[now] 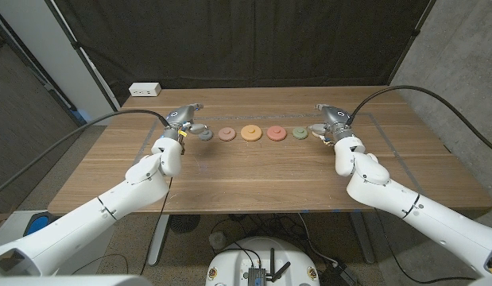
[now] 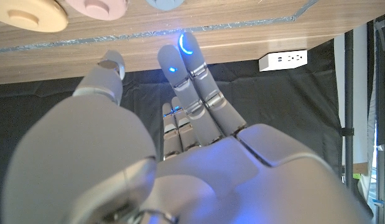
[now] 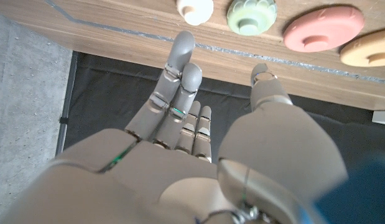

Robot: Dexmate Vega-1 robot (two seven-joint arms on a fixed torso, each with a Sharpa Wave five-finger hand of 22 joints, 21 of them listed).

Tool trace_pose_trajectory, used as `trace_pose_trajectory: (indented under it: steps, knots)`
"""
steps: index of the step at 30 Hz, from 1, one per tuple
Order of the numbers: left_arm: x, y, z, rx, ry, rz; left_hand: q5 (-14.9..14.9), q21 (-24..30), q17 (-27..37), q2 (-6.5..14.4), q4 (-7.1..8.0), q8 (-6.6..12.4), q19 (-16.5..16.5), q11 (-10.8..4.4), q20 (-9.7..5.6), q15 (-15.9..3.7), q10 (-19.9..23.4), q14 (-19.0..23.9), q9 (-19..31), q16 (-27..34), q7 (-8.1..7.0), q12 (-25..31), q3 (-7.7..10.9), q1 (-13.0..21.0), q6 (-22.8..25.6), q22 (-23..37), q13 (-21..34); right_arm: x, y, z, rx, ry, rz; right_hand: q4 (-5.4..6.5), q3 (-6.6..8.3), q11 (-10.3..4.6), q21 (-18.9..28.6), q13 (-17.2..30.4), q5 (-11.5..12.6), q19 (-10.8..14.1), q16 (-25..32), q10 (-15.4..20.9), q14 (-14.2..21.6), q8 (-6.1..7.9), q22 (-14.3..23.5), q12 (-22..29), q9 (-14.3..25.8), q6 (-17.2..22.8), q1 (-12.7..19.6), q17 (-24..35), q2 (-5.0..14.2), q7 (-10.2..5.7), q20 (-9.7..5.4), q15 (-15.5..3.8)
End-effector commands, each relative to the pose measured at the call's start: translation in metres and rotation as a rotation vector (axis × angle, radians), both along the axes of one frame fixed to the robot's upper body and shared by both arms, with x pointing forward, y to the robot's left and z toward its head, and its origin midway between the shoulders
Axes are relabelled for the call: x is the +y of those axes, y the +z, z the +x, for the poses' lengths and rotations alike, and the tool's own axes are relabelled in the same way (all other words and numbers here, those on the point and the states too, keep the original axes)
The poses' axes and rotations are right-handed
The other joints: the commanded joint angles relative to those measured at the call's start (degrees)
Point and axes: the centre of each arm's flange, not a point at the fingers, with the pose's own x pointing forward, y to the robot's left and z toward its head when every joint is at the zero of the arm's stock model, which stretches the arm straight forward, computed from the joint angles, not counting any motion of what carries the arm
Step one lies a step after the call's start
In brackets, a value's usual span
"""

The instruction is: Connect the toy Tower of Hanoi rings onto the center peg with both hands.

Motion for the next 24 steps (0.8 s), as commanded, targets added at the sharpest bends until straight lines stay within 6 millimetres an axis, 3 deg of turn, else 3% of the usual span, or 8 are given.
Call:
trace_pose_trajectory:
  steps: [1, 24]
  knots:
    - [0.003, 0.006, -0.0016, 0.084, -0.005, 0.028, 0.5, 0.81, 0.13, 0.74, 0.08, 0.25, 0.96, -0.04, -4.48, -1.29, 1.55, 0.64, 0.05, 1.0, 0.19, 0.72, -0.43, 0.26, 1.17, -0.1, 0.44, 0.0077, 0.004, -0.005, 0.099, -0.005, -0.052, 0.04, -0.37, -0.17, 0.64, 0.29, 0.41, -0.37, 0.44, 0.34, -0.16, 0.03, -0.12, -0.2, 0.25, 0.09, 0.44, 0.11, 0.66, -0.08, -3.49, -5.98]
    - [0.0096, -0.0023, -0.0062, 0.173, -0.062, 0.02, 0.79, 2.07, -0.43, 1.42, -0.06, 0.82, 1.03, -0.36, -4.78, -1.3, 4.31, 1.29, 0.03, 2.46, 0.37, 1.59, -1.27, 1.11, 3.94, -0.73, 1.3, 0.0079, -0.0001, -0.0037, 0.228, 0.005, -0.08, 0.26, -1.95, 0.41, 2.47, 1.84, 1.23, -1.34, 1.69, 0.52, -1.12, 0.01, -1.65, -0.46, 0.65, -0.1, 0.31, -1.9, 1.55, 0.33, -3.44, -5.96]
